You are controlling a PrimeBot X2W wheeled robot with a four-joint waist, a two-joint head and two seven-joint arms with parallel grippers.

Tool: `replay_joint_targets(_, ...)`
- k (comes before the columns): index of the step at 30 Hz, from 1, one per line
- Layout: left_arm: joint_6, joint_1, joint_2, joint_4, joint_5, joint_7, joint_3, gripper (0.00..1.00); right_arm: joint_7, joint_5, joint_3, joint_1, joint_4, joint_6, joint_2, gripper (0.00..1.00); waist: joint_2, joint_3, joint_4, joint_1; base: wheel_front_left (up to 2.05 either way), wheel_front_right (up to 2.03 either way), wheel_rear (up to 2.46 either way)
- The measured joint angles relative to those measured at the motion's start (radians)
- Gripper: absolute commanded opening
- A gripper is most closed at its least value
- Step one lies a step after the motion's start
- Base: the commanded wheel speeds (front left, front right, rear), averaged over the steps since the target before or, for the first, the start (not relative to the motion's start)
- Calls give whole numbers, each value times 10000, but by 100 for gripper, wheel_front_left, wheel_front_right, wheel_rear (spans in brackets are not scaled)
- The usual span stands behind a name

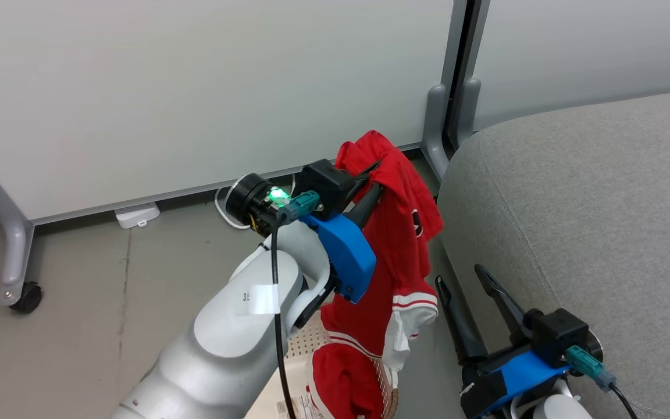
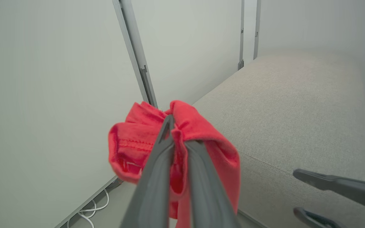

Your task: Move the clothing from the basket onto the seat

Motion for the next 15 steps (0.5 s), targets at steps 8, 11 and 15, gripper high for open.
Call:
replay_joint_targets(8,384,-373,-6,123,-750,-59,-815,0,0,65,157,1,38,2,0,100,1,-62,-158,1,0,0,0)
replay_joint_targets(11,489,-439,-4,211,-999,-138,-1058,0,0,63,153,0,67,2,0,100,0,-53,-154,1,0,0,0)
replay_joint_targets(15,604,-536,-4,286,-1323,-232,-1379,0,86,-13,251,-52,165,2,0,100,0,-30,-104,1,0,0,0)
